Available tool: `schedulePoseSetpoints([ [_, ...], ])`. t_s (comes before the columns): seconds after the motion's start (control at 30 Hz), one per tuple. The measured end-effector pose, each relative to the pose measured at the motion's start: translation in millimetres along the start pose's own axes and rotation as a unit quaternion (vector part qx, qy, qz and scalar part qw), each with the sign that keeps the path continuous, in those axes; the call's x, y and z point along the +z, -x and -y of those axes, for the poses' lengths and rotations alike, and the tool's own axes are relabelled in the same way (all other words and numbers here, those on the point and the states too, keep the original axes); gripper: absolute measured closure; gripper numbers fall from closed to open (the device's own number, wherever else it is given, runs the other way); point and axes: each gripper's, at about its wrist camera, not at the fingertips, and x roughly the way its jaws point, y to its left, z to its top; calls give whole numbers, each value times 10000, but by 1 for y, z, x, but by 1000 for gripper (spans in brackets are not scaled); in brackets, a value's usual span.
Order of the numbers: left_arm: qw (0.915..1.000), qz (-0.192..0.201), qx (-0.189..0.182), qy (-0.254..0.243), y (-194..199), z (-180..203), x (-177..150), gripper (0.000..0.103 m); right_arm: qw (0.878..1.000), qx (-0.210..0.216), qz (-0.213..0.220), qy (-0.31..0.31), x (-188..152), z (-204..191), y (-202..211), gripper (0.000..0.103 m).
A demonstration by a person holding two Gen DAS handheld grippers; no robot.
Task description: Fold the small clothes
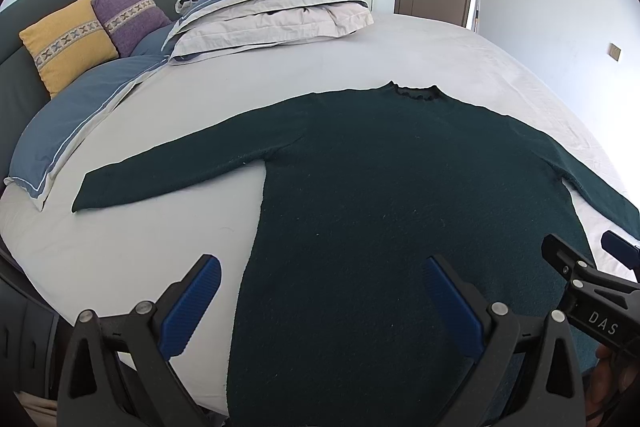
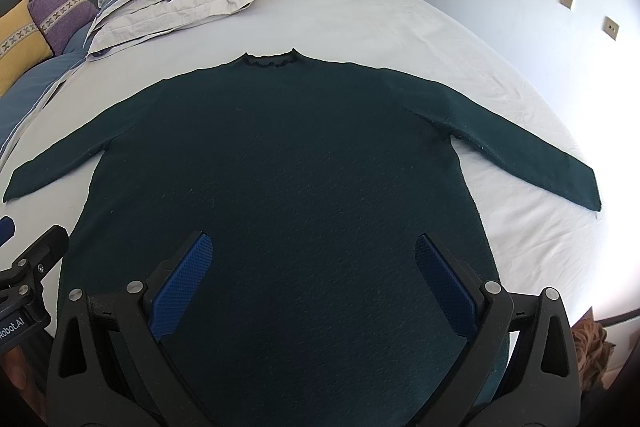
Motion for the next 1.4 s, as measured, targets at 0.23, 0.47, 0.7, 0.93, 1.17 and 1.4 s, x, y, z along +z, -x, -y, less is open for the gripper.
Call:
schedulePoseSetpoints([
  [0.23,10000,-3,8,3,0,0,0,0,10000,5,-3,-2,0,0,0,0],
  [0.47,10000,-5,7,0,-1,0,0,0,10000,7,-8,-8,-1,-1,1,0],
  [0.7,10000,0,9,0,-3,-2,-3,0,10000,19,-14,-7,-2,-1,-1,0],
  [0.93,10000,-5,14,0,-3,-1,-3,0,10000,22,-22,-10,-3,-1,-1,0],
  [1.17,10000,-13,23,2,-5,-1,-5,0,10000,30,-26,5,-5,-4,-2,0],
  [1.4,10000,-16,25,4,-4,0,-4,0,10000,34,-30,8,-5,-5,-2,0],
])
